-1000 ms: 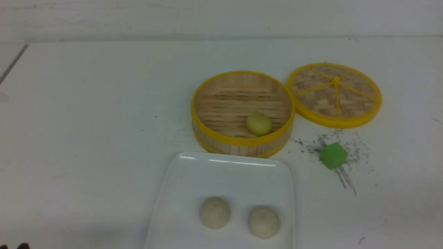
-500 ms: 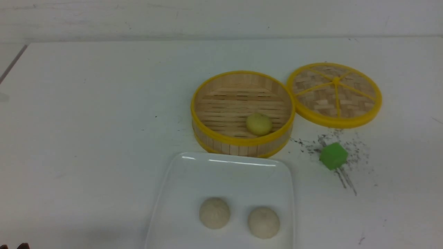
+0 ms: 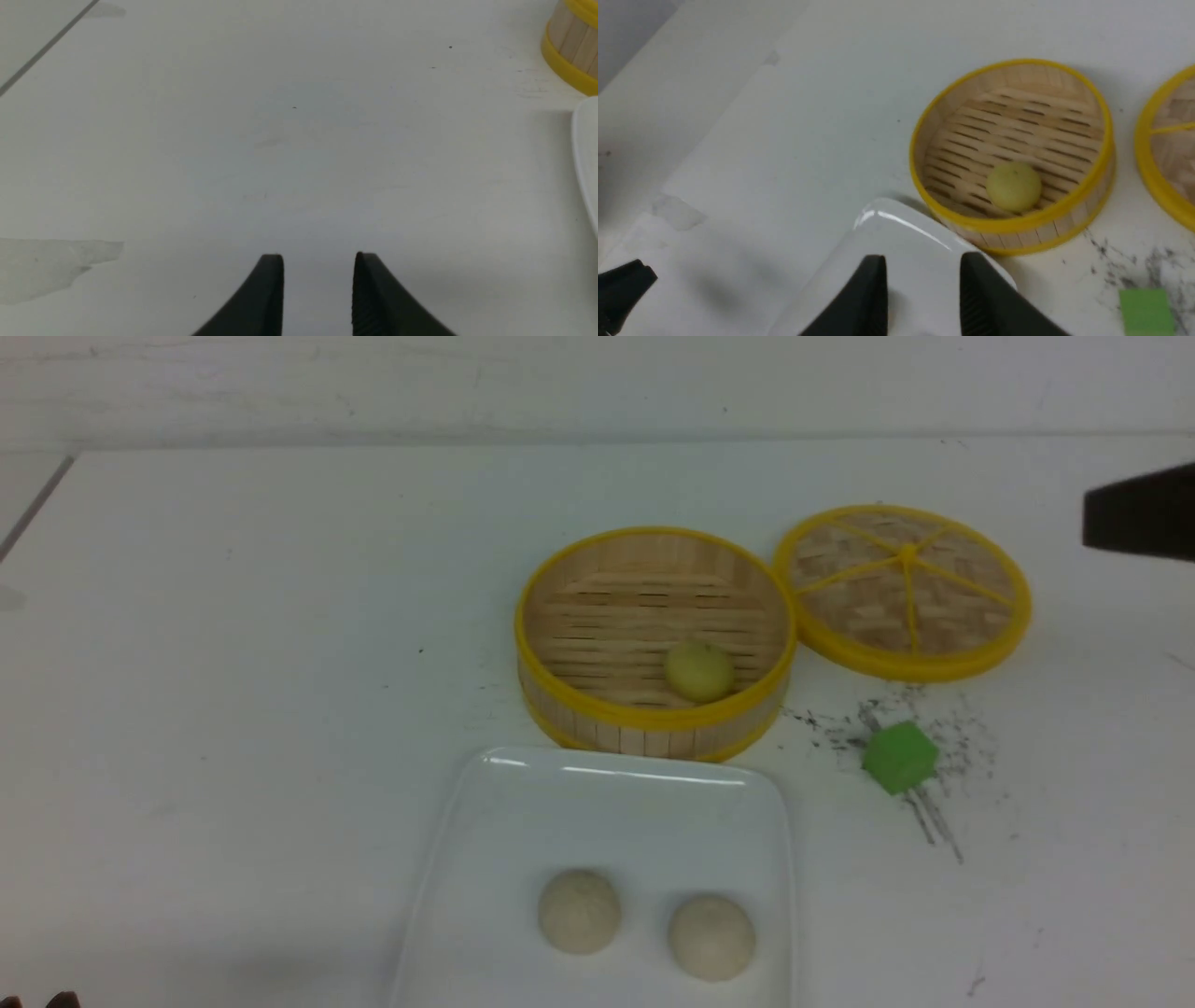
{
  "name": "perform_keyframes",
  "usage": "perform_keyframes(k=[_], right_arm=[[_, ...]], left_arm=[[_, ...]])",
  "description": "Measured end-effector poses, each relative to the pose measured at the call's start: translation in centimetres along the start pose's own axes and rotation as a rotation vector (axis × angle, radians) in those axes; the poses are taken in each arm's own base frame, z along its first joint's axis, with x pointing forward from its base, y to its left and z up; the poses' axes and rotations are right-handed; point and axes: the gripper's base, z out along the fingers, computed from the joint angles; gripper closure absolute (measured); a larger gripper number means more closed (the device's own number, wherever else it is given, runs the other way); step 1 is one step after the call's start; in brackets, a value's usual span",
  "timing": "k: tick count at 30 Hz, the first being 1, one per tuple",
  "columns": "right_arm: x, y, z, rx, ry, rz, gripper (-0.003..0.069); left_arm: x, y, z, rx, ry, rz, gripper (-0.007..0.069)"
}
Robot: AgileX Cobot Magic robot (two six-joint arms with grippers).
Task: Put the steamed buns into the plate on the white tablecloth.
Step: 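Reach toward a bun in the bamboo steamer with the right gripper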
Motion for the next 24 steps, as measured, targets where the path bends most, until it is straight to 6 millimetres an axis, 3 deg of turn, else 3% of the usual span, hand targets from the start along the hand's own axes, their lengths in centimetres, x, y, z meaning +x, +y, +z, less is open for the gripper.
perform_keyframes(k=[8,10,15,24], right_arm=[[-1.1,-2.8,4.0,-0.074,0.074,-0.006,0.0406],[-1.3,-3.9,5.4,-0.088,0.127,-0.037,0.0365],[-2.3,-5.2,6.6,-0.067,0.161,-0.085,0.0286],[-3.6,-7.1,10.1,-0.060,0.221,-0.125,0.0255]], left_arm=[[0.0,0.0,0.0,0.000,0.000,0.000,0.0384],[0.0,0.0,0.0,0.000,0.000,0.000,0.0384],[0.0,0.0,0.0,0.000,0.000,0.000,0.0384],[0.0,0.0,0.0,0.000,0.000,0.000,0.0384]])
